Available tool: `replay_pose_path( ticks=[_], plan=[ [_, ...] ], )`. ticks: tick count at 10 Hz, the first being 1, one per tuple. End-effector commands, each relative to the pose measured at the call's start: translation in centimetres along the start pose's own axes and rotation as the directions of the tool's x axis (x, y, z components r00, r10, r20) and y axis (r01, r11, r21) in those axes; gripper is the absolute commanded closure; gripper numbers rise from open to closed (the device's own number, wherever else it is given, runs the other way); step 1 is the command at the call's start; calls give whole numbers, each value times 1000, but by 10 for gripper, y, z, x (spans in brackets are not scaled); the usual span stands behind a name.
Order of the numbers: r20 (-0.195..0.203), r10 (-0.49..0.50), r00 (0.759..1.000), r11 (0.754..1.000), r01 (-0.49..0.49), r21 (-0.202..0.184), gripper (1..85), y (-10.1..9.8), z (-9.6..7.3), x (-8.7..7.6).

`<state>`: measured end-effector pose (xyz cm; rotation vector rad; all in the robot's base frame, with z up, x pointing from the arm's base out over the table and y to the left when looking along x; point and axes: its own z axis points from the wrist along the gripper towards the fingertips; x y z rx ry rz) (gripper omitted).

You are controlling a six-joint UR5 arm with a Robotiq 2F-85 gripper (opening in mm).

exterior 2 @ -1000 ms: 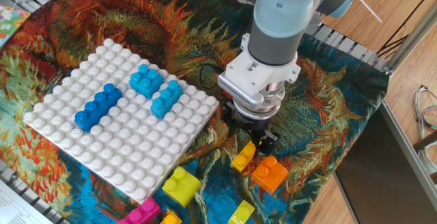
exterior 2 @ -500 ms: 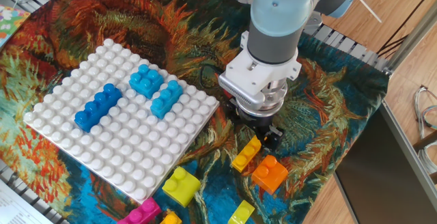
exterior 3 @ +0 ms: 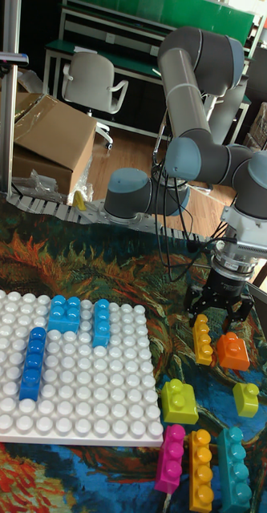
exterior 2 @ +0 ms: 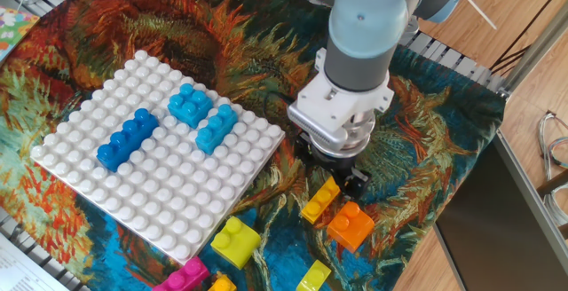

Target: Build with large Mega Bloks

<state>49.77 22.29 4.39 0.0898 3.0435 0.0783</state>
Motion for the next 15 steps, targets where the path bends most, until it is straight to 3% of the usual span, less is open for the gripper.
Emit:
replay_pose_path(
  ticks=[1, 5, 7, 9, 11, 12, 15],
  plan=[
    [8, 4, 1000, 1000, -4, 9, 157, -2, 15, 1],
    [19, -18, 1000, 1000, 17, 19, 157, -8, 21, 1],
    [22, -22, 1000, 1000, 22, 18, 207, -8, 24, -1],
    [19, 6, 1000, 1000, -6, 10, 387, -6, 22, 1],
    [-4, 54, 999, 998, -53, 19, 770, -4, 15, 6],
    [-11, 70, 998, 997, -69, 31, 843, -2, 7, 8],
    [9, 25, 1000, 999, -25, -24, 843, 4, -6, 2]
  ],
)
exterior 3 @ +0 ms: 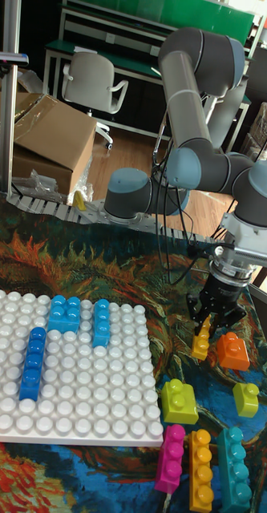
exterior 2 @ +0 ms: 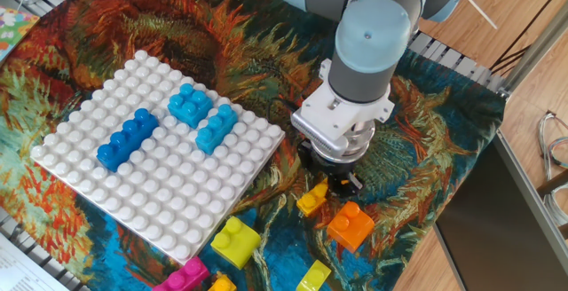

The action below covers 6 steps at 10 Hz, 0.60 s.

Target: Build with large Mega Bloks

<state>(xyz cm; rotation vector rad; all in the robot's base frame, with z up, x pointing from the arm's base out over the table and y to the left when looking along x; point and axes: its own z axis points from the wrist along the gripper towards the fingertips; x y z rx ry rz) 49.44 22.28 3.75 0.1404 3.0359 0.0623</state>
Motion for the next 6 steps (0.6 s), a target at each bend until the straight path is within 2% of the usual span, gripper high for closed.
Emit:
replay_pose_path(
  ticks=[1, 2, 4, 6],
  plan=[
    [-3, -55, 998, 997, 55, -50, 843, -3, -20, 0],
    [-3, -85, 996, 994, 85, -69, 843, -2, -23, 1],
    [24, -90, 996, 991, 92, -100, 843, 6, -24, -5],
    [36, -106, 994, 993, 108, -53, 843, -5, -23, -9]
  ],
)
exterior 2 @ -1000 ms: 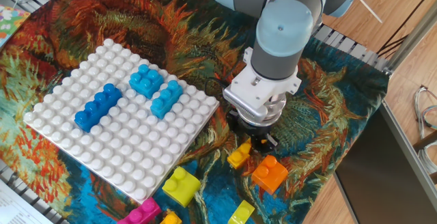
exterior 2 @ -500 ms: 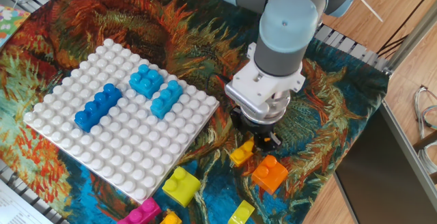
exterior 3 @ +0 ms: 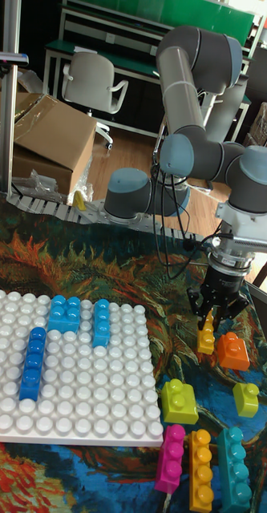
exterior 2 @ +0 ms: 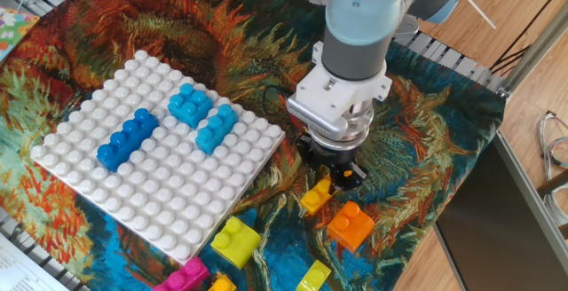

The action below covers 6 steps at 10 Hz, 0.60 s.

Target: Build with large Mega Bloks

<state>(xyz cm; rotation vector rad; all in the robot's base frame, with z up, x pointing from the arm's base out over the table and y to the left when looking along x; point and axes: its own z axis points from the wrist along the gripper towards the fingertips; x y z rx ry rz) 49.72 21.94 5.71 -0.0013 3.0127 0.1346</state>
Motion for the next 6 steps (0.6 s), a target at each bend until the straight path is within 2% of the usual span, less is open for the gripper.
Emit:
replay_pose_path(
  ticks=[1, 2, 4, 5, 6],
  plan=[
    [6, -66, 998, 997, 66, 34, 843, -12, -4, -3],
    [-8, -121, 993, 991, 122, 54, 843, -20, -5, 0],
    [-50, -201, 978, 977, 203, 63, 843, -61, -18, 7],
    [-59, -230, 971, 970, 234, 66, 843, -72, -21, 8],
    [-56, -242, 969, 967, 245, 61, 843, -71, -21, 7]
  ],
)
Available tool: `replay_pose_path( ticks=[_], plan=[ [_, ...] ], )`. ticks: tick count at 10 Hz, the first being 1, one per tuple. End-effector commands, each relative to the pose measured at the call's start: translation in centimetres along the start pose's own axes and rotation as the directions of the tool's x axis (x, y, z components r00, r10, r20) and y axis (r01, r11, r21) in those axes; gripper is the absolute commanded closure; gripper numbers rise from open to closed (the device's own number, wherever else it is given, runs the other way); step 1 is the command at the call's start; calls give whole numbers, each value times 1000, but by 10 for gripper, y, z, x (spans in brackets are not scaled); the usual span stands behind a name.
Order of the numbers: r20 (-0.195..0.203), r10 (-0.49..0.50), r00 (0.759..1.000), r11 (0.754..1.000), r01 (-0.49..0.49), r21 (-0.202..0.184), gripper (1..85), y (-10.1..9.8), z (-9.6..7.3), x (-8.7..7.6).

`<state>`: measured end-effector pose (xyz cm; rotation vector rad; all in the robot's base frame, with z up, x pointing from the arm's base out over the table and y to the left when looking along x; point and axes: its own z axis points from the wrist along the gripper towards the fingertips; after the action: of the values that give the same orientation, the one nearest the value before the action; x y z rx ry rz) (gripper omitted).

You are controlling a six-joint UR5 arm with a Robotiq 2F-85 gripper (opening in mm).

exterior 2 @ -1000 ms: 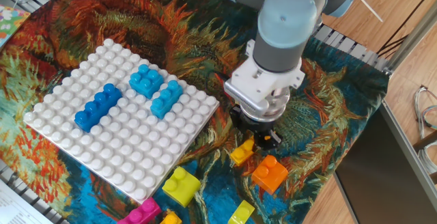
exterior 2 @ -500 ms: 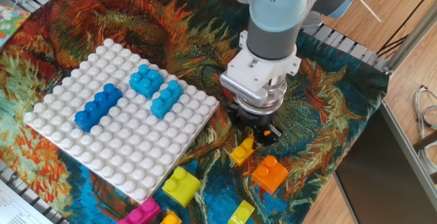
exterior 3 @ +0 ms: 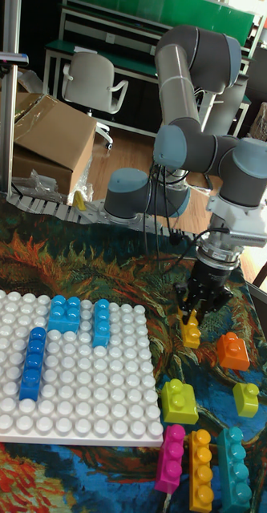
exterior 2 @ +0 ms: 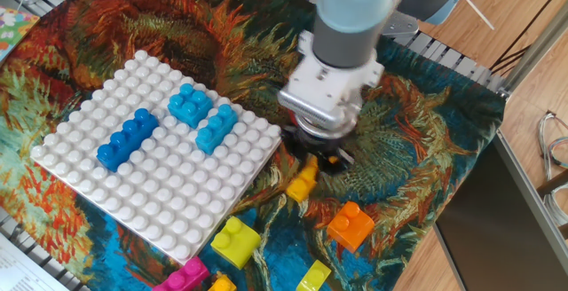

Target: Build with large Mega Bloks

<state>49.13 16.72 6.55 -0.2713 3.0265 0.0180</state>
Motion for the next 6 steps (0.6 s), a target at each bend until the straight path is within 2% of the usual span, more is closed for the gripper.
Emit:
replay_pose_path(
  ticks=[1, 2, 3, 4, 6],
  plan=[
    [1, -44, 999, 998, 44, -34, 843, -10, -6, 3],
    [22, 17, 1000, 998, -16, -62, 843, -3, -6, -3],
    [37, 31, 999, 999, -31, -8, 843, -17, -6, -7],
    [39, 40, 998, 999, -40, -11, 843, -16, -6, -7],
    [6, -18, 1000, 1000, 18, -12, 843, -48, -16, -4]
  ],
)
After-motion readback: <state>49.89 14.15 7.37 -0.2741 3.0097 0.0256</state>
